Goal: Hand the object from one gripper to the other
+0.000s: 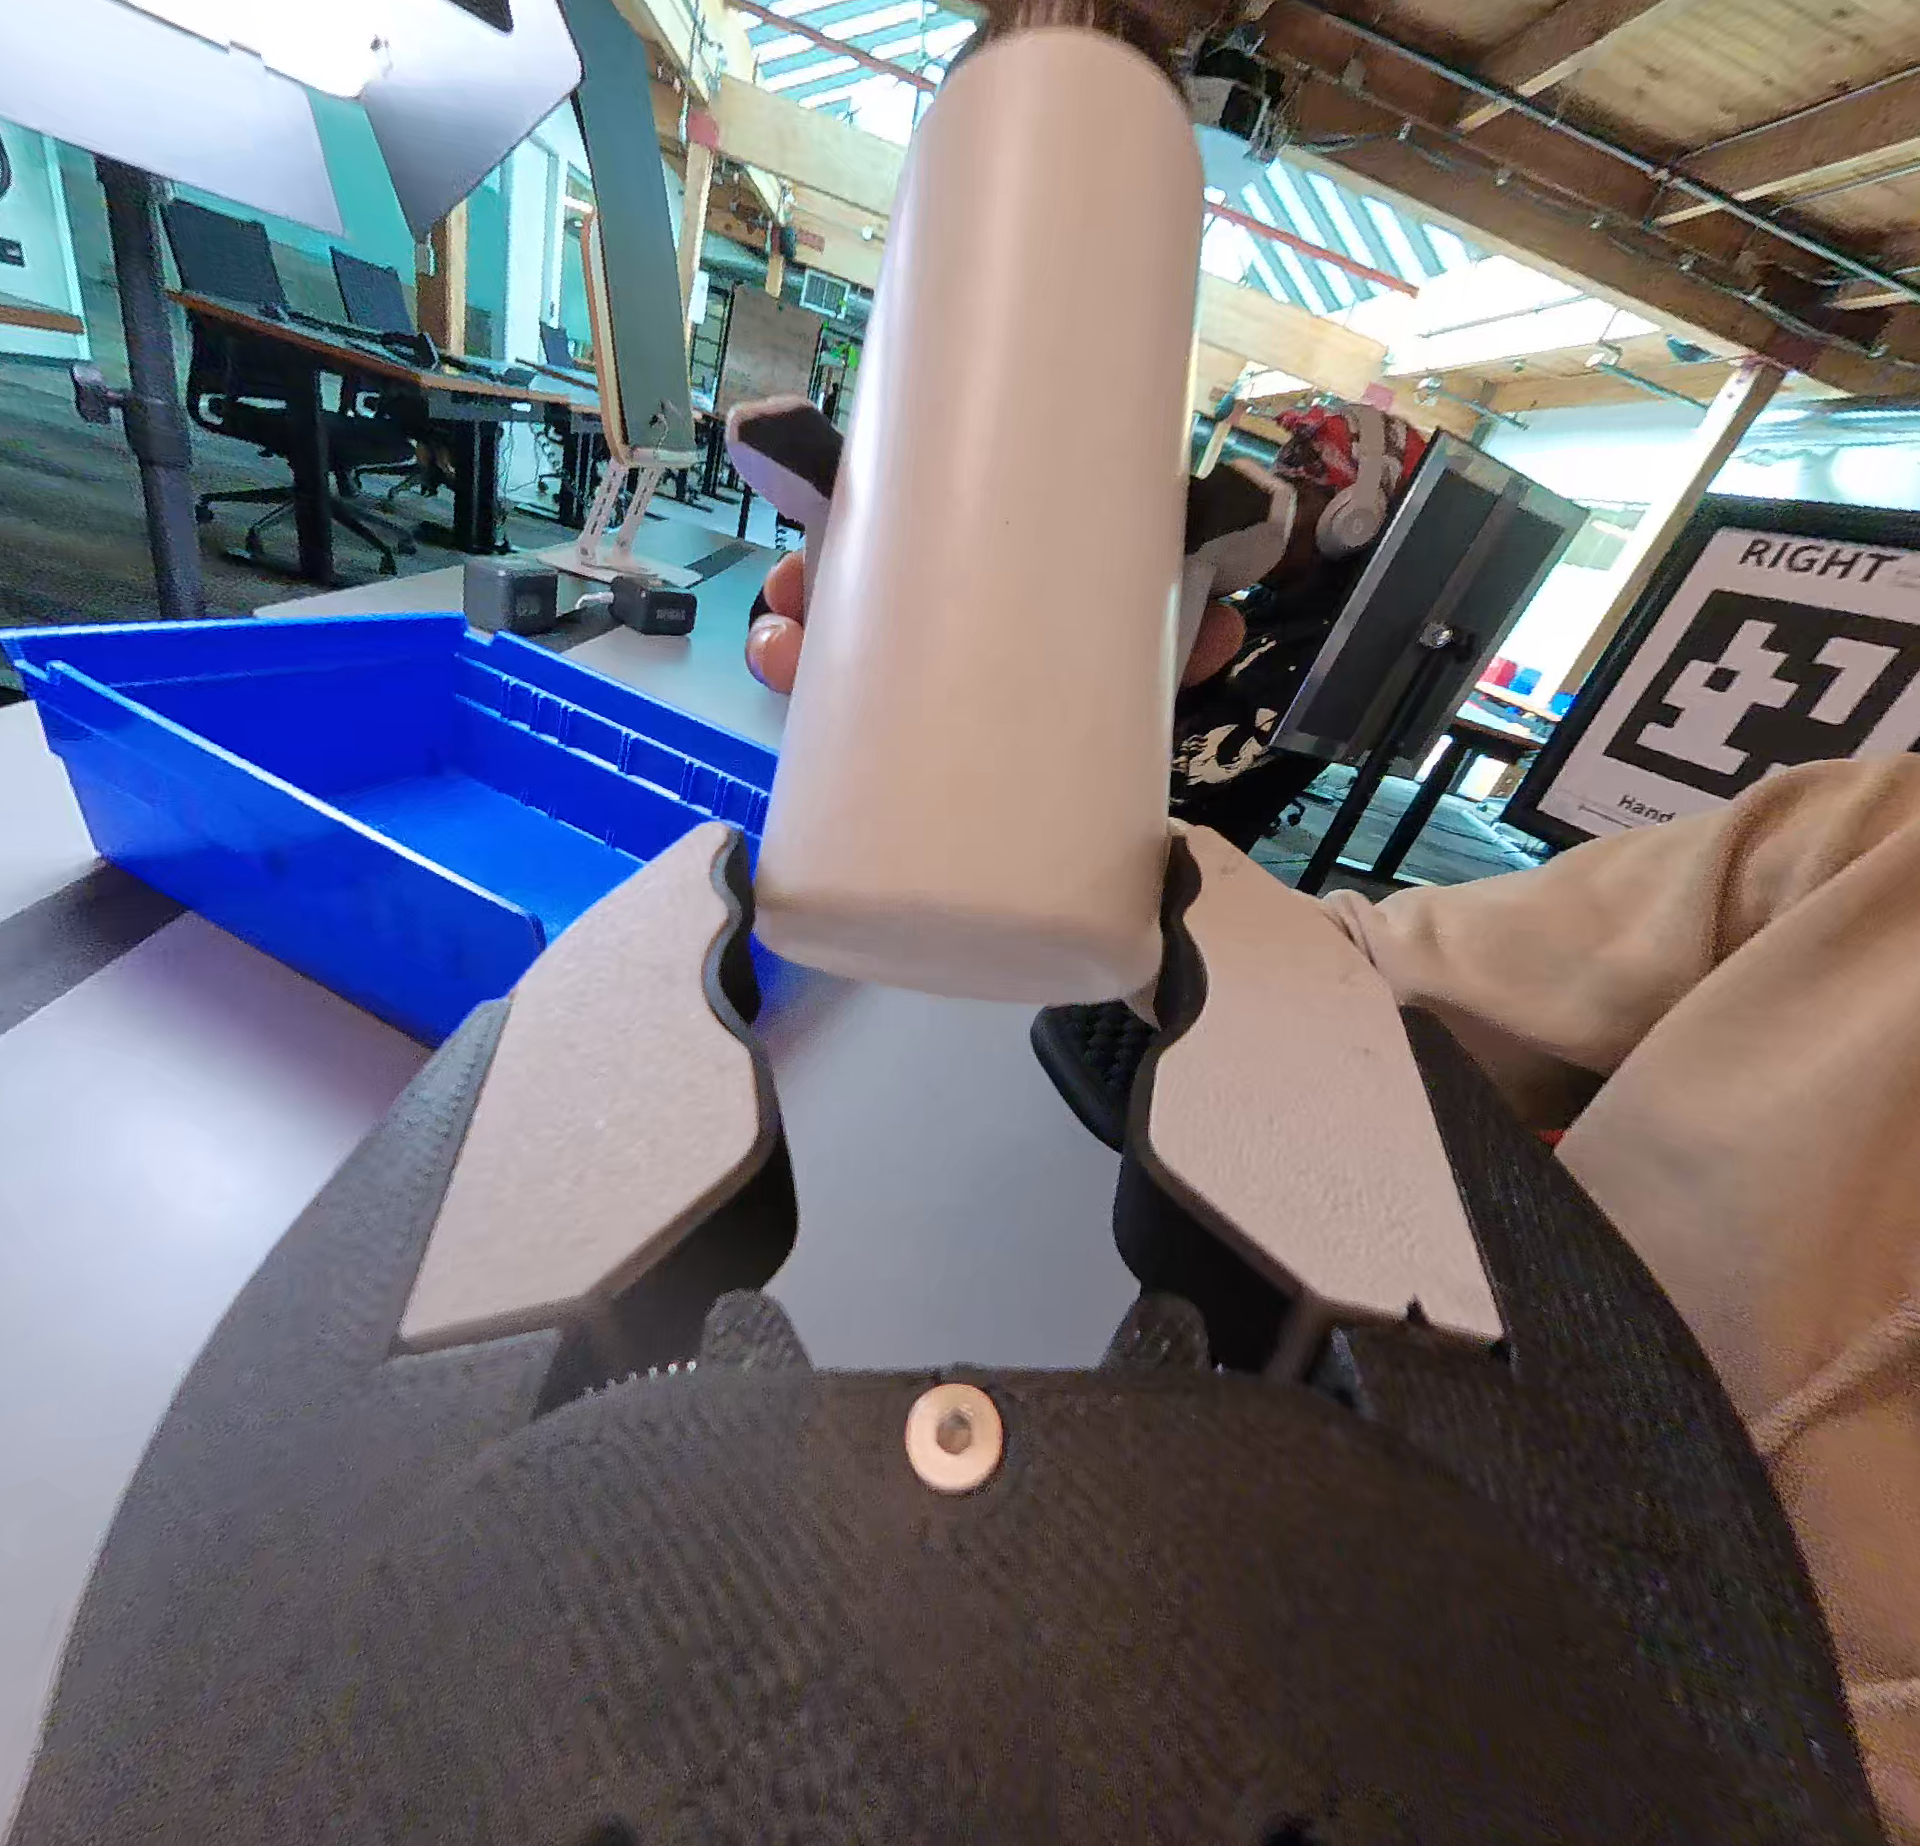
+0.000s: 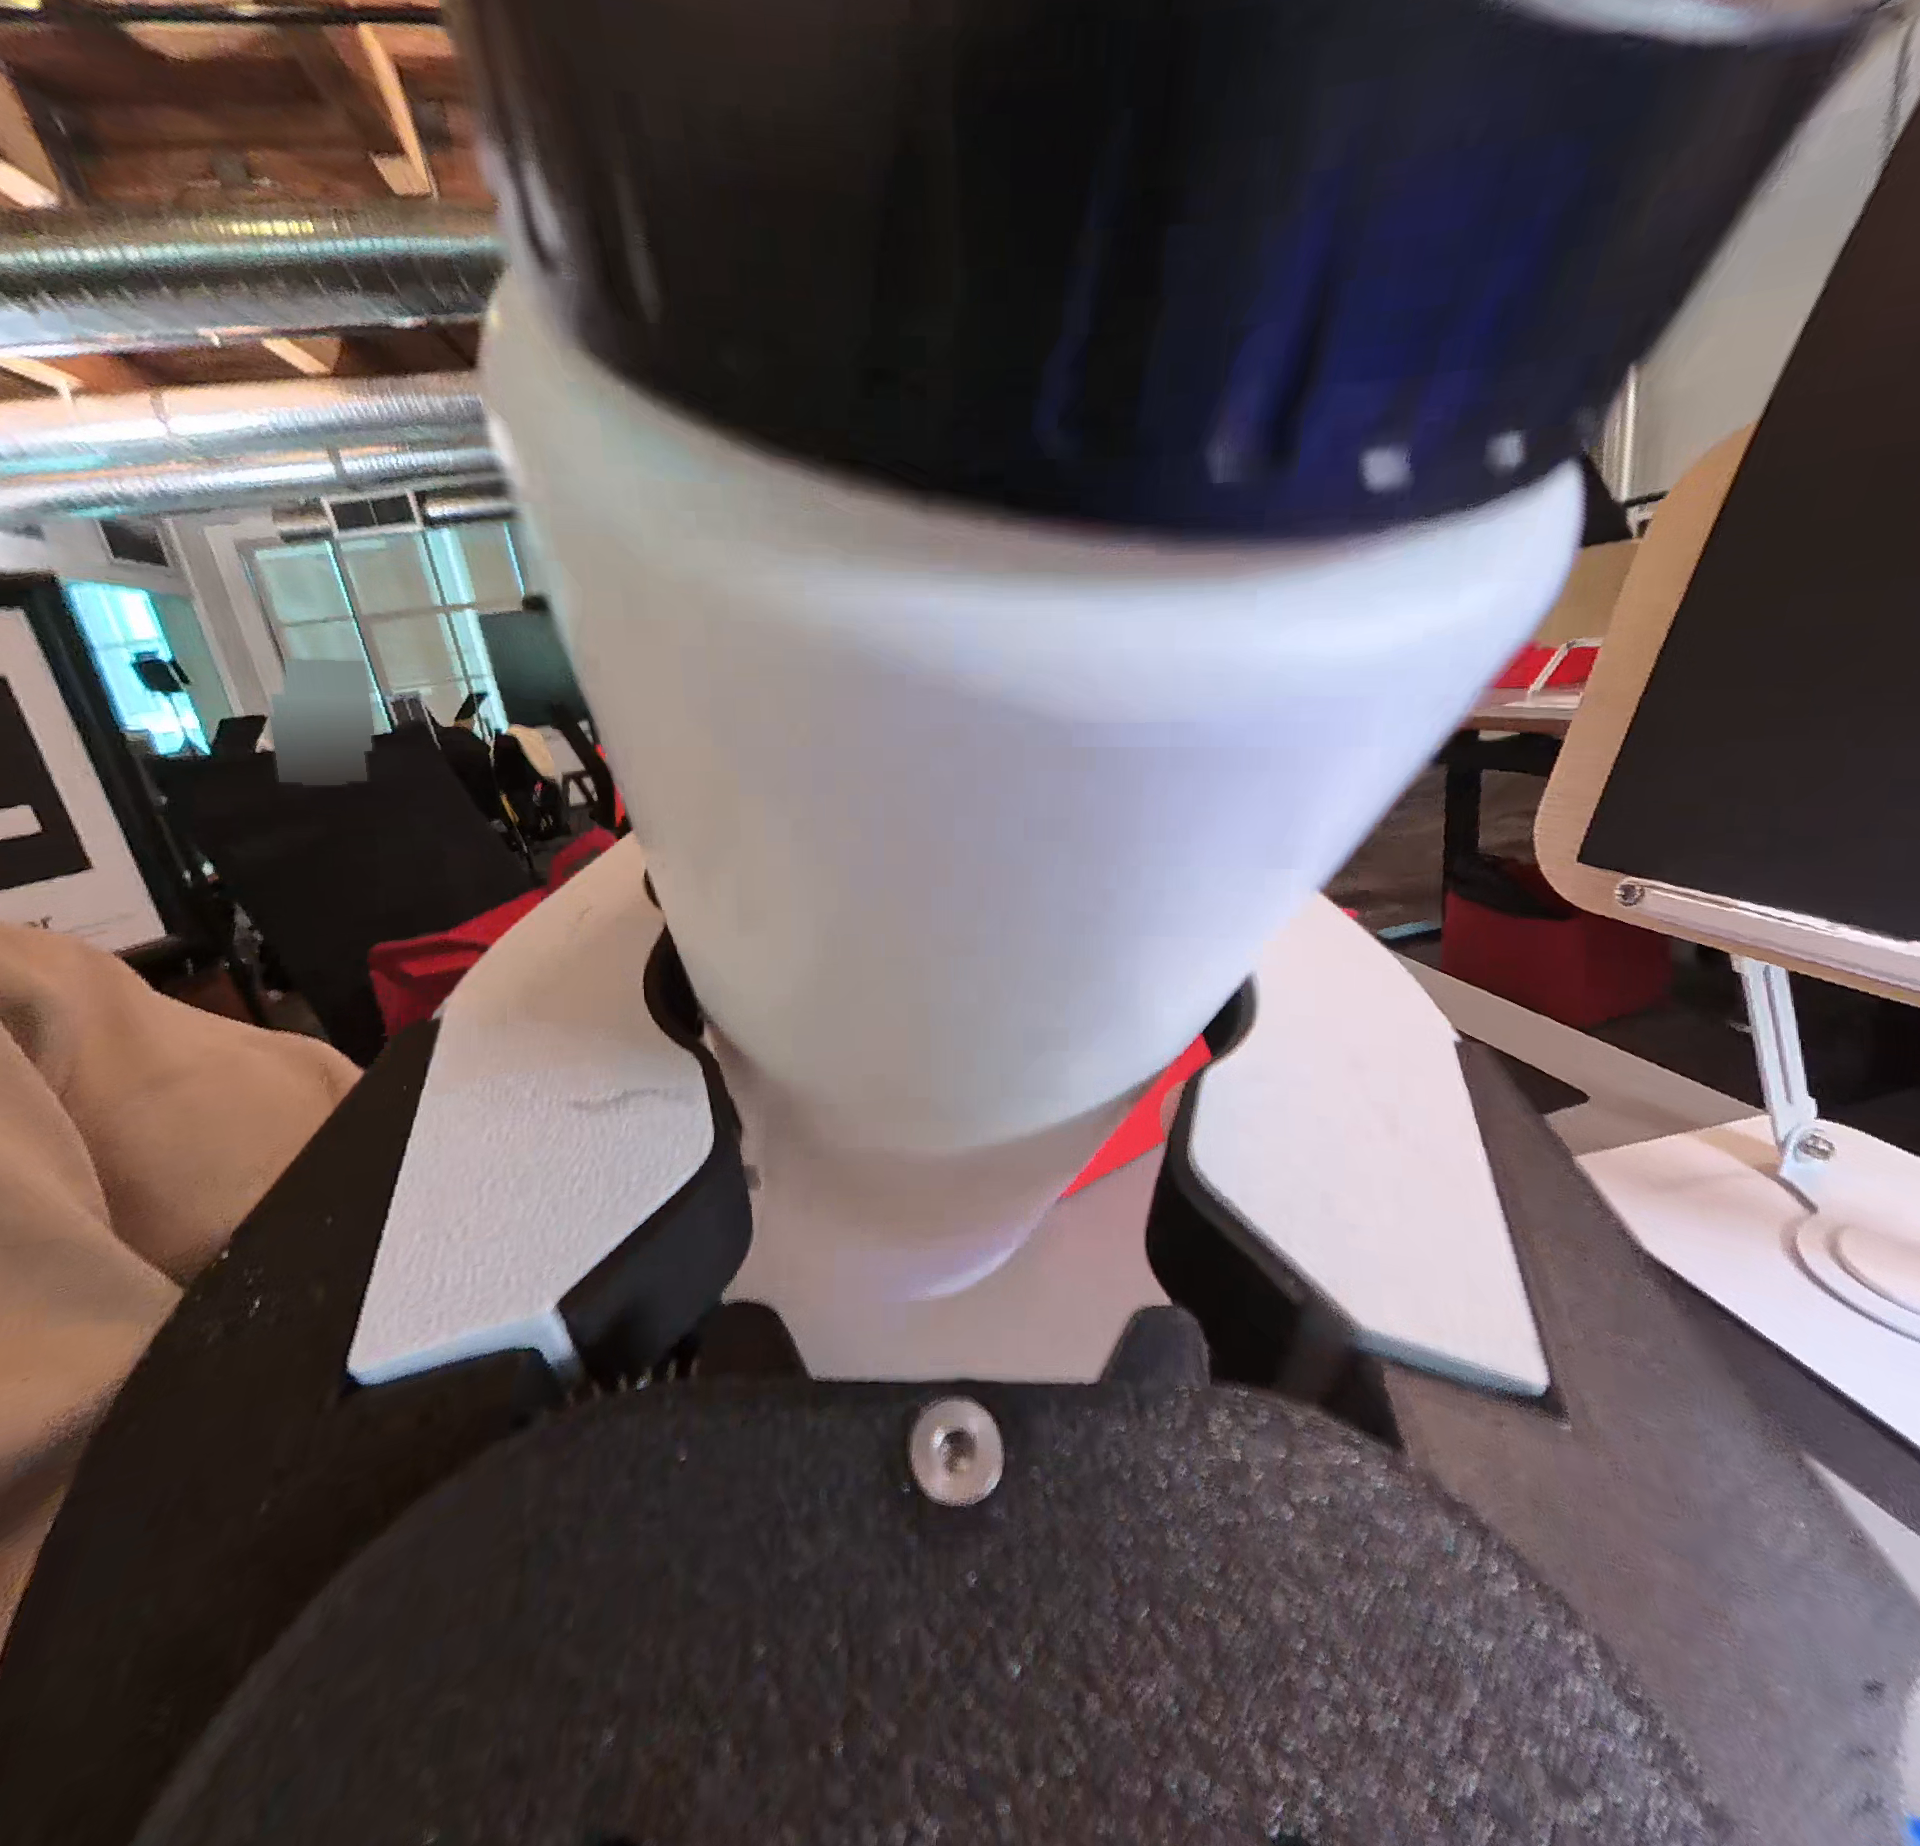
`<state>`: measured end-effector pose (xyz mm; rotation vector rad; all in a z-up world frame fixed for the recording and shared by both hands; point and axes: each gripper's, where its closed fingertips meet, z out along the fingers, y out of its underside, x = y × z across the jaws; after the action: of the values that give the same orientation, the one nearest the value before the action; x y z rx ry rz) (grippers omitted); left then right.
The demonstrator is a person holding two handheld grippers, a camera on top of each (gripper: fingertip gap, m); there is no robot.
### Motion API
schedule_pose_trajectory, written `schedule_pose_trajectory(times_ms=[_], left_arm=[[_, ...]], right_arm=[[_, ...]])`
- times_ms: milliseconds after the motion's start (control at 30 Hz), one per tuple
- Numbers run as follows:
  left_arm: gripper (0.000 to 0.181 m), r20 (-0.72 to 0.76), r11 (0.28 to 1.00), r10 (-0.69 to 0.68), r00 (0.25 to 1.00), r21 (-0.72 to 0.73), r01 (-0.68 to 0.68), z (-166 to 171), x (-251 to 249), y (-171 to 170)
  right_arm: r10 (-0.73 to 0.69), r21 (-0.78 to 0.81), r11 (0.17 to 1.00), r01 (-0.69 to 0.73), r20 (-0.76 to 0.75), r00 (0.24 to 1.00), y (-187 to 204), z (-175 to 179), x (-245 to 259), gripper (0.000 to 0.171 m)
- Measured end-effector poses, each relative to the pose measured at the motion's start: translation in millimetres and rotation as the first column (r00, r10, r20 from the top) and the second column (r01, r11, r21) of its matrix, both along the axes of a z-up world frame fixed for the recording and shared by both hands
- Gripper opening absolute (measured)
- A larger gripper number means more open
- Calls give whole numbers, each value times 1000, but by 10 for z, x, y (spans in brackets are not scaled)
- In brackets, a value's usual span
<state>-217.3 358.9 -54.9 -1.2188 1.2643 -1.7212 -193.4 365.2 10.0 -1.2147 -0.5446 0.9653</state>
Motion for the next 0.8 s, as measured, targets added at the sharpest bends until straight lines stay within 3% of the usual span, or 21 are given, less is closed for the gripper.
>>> schedule_pose_trajectory(times_ms=[200,267,367,567,700,800], left_arm=[[74,42,997,83,996,-11,-83,263,-378,343],[74,57,989,143,988,29,-145,369,-516,448],[74,88,976,194,977,84,-201,551,-719,502],[69,141,944,271,952,156,-292,789,-982,530],[71,89,942,257,962,201,-270,698,-822,419],[74,38,935,252,967,248,-253,601,-626,287]], right_arm=[[19,58,998,-22,60,998,-197,195,312,97],[-125,107,989,105,202,971,-150,140,474,97],[-184,137,979,148,309,933,-196,107,644,97],[-258,117,965,234,283,924,-172,109,1026,97],[-268,91,963,253,384,883,1,-125,831,97],[-323,126,944,304,525,787,218,-401,538,97]])
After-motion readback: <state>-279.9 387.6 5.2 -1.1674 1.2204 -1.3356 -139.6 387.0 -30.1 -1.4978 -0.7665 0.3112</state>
